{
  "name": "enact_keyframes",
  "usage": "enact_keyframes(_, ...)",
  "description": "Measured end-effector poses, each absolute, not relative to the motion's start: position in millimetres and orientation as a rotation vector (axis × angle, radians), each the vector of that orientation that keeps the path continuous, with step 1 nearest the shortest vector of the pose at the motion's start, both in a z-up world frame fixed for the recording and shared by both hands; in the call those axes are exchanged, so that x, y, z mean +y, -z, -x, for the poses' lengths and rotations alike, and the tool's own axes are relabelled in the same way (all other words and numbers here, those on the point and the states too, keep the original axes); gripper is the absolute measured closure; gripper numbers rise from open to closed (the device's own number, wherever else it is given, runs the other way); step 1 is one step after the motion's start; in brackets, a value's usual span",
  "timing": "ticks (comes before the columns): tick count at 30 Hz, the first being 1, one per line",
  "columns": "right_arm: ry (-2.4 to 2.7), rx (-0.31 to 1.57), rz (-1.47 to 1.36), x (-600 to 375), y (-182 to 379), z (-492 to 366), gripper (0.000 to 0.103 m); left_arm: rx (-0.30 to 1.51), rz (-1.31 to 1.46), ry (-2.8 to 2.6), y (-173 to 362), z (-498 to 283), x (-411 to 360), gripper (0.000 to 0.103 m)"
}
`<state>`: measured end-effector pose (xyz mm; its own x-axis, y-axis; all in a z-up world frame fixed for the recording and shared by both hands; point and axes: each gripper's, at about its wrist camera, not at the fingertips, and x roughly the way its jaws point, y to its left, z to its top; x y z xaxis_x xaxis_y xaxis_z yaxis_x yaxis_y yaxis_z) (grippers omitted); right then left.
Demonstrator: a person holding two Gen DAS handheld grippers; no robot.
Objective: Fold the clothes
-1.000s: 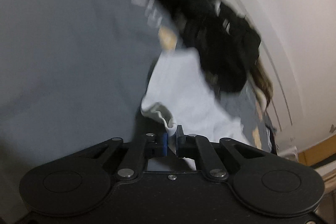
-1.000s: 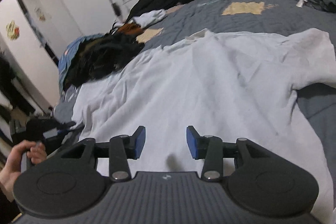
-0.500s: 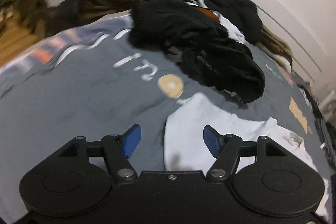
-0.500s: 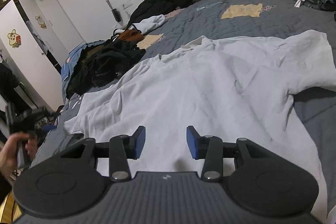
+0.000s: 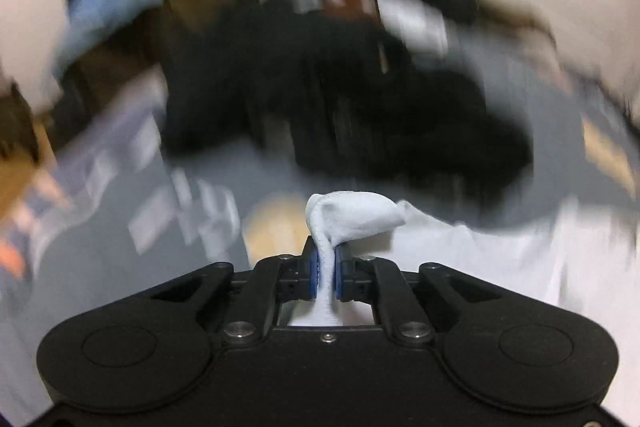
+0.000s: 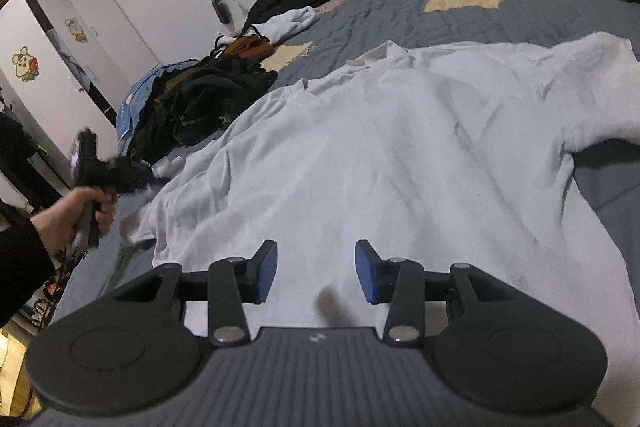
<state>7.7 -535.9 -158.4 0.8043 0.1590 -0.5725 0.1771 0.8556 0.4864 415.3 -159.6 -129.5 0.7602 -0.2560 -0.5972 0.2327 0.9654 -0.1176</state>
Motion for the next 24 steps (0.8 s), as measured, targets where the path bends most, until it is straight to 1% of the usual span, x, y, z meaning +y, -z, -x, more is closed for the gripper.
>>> enact_keyframes(1, 0.01, 0.642, -0.554, -536, 158, -7, 0.061, 0.636, 0.008, 0.252, 128, -419, -164, 0.094)
enact_keyframes(4, 0.007, 0.635, -0.552, -536, 156, -6, 0.061, 0.699, -0.162, 0.211, 144, -426, -184, 0.08)
enact_keyframes(5, 0.006, 0.632, -0.551, -535, 156, -6, 0.061, 0.711, -0.199, 0.185, 148, -424, -186, 0.064)
enact_keyframes(6, 0.007, 0.634, -0.55, -535, 156, -6, 0.061, 0.722, -0.237, 0.159, 153, -421, -189, 0.051)
enact_keyframes(8, 0.008, 0.638, -0.552, -535, 156, -5, 0.061, 0.692, -0.188, 0.128, 150, -408, -177, 0.041)
enact_keyframes(12, 0.011, 0.631, -0.546, -536, 153, -4, 0.061, 0.682, 0.066, 0.113, 138, -358, -131, 0.042)
enact_keyframes(16, 0.022, 0.606, -0.566, -541, 146, -1, 0.061, 0.752, 0.397, 0.079, 157, -301, -88, 0.042)
enact_keyframes(17, 0.025, 0.599, -0.574, -542, 145, 0, 0.061, 0.778, 0.501, 0.078, 166, -289, -79, 0.043)
enact_keyframes(19, 0.024, 0.593, -0.576, -541, 143, 1, 0.061, 0.804, 0.645, 0.081, 183, -275, -73, 0.044)
enact_keyframes(21, 0.015, 0.59, -0.57, -539, 141, 1, 0.061, 0.819, 0.714, 0.088, 196, -273, -79, 0.046)
enact_keyframes(24, -0.001, 0.583, -0.566, -535, 137, 1, 0.061, 0.821, 0.778, 0.104, 206, -278, -95, 0.047)
